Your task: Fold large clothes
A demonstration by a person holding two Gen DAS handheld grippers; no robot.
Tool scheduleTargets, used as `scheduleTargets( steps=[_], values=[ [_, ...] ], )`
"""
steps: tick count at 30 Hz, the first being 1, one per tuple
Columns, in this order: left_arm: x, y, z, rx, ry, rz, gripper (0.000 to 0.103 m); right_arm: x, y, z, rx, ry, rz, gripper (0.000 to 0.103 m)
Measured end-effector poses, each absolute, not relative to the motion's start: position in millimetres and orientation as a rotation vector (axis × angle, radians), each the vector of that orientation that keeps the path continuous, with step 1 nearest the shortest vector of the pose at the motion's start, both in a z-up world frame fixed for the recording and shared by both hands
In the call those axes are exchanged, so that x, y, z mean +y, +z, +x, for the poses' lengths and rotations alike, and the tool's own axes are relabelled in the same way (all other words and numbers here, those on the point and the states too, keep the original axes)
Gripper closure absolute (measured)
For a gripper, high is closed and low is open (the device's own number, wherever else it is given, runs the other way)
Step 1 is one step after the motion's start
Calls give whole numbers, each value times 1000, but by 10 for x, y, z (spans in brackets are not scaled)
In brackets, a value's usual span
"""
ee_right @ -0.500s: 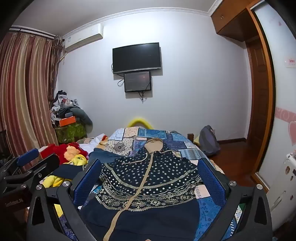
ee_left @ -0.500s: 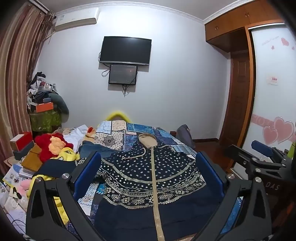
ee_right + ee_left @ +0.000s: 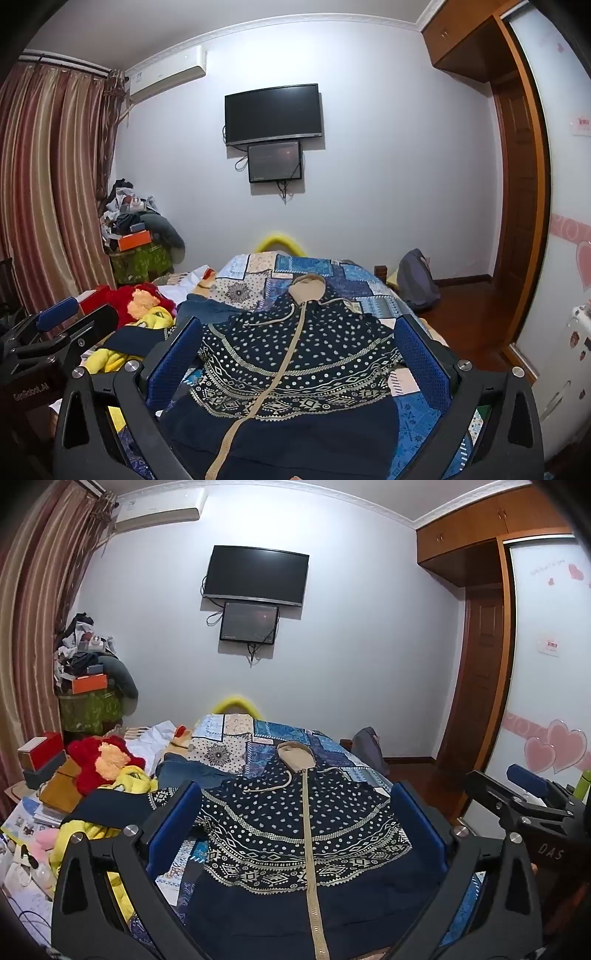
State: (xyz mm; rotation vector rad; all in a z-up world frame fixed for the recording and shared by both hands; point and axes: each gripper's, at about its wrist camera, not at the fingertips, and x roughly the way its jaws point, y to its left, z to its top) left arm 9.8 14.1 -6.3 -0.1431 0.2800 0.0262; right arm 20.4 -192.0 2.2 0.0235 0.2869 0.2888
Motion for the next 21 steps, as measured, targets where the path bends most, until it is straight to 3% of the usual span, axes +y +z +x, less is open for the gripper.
scheduleTargets(
  steps=[21],
  values=[
    [130,-54,104,280,30,-142,0,-1907,15,200,290,279,21,0]
  ],
)
